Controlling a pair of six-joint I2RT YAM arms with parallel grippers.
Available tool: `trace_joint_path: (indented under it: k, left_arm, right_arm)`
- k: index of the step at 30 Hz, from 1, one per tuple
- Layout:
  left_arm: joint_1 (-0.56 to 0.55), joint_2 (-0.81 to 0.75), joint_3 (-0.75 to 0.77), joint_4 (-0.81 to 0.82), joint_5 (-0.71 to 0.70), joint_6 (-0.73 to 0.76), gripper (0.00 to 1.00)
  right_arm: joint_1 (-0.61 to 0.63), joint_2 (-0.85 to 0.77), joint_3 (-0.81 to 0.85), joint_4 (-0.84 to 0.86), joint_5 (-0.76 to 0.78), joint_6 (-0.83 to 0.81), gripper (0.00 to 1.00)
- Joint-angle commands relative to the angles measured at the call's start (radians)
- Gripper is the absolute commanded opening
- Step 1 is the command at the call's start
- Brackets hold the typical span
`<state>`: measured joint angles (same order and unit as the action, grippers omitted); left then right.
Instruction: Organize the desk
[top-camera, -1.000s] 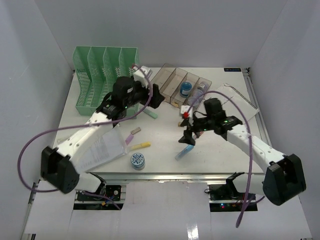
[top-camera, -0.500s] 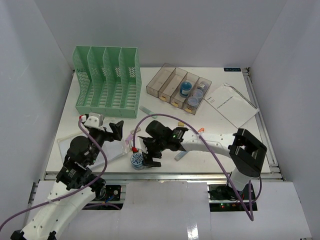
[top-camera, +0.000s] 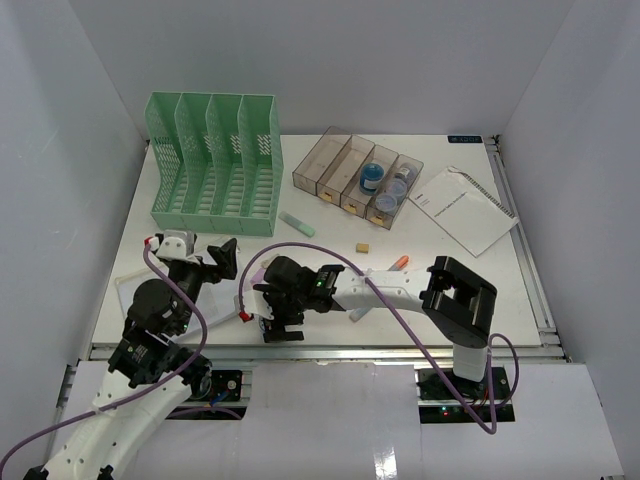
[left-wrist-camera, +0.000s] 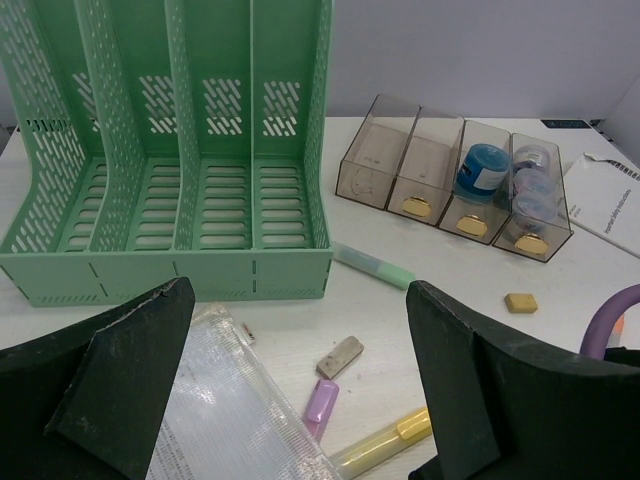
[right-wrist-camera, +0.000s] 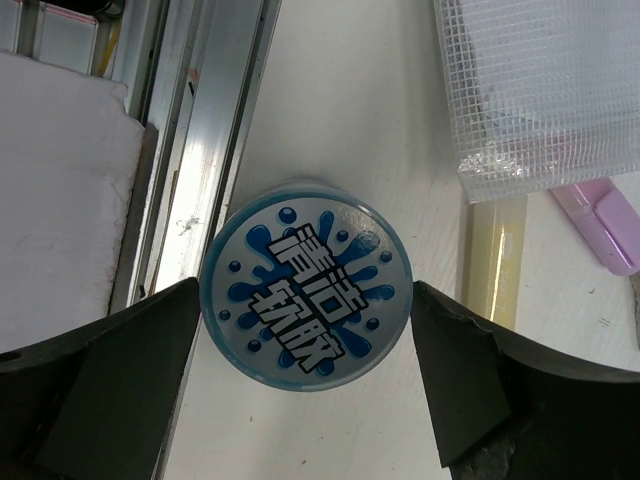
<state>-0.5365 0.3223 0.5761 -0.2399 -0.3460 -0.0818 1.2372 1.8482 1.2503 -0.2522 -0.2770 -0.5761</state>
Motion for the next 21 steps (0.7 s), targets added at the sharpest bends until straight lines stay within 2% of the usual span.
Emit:
trace_joint_path:
  k: [1, 4, 7, 17, 19, 21]
  left_arm:
    - [0.001, -0.028, -0.007, -0.012, -0.031, -0.009, 0.98]
    - [0.002, -0.03, -0.005, -0.013, -0.034, -0.009, 0.98]
    - [0.002, -0.033, -0.004, -0.013, -0.039, -0.009, 0.98]
    - [0.003, -0.071, -0.01, -0.015, -0.056, -0.009, 0.98]
    - [0.003, -0.069, -0.01, -0.016, -0.059, -0.009, 0.98]
    - [0.002, -0.073, -0.009, -0.016, -0.06, -0.009, 0.98]
  right_arm:
    - [0.007, 0.016, 0.06, 0.03, 0.027, 0.019, 0.9]
    - [0.007, 0.023, 0.065, 0.03, 0.016, 0.036, 0.91]
    - [0.009, 0.028, 0.071, 0.03, 0.007, 0.041, 0.97]
    - [0.009, 0.025, 0.073, 0.003, -0.055, 0.038, 0.54]
    - [0.01, 0.015, 0.072, -0.009, -0.057, 0.027, 0.39]
    - [0.008, -0.016, 0.061, -0.013, -0.039, 0.007, 0.29]
